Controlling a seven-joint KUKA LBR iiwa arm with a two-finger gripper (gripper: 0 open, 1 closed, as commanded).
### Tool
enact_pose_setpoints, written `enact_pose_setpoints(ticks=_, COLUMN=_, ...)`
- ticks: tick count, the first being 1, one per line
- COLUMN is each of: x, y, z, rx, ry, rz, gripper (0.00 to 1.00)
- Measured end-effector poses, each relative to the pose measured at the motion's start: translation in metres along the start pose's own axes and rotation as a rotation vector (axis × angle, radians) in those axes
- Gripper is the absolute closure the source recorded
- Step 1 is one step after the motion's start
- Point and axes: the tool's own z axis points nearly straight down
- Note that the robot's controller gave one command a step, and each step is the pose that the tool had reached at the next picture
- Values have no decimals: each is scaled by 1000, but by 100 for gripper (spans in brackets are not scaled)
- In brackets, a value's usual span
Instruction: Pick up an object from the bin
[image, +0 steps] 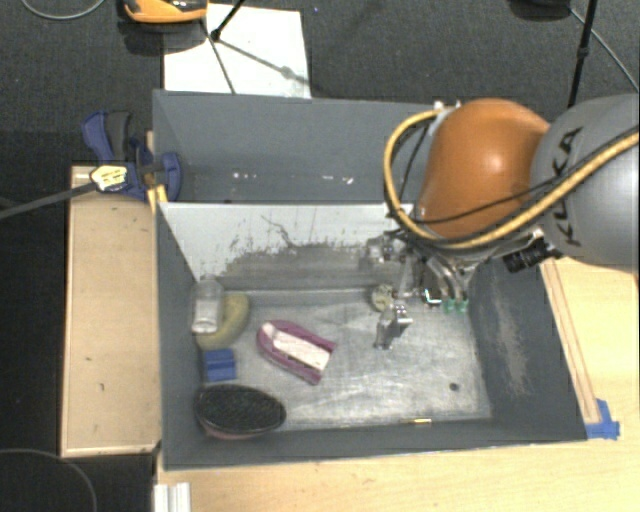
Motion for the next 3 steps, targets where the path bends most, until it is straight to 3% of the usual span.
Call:
enact_pose_setpoints(ticks=1, x=-10, y=46, z=86, rx=-1, ry=0, rz=1, gripper=0)
enact_pose_setpoints(ticks=2, x=2, y=79, z=149, rx=-1, ry=6, rz=-94, gripper=0)
enact_pose_setpoints(ticks=3, x=-1, y=77, z=146, rx=-2, ry=-5, rz=-87, gripper=100)
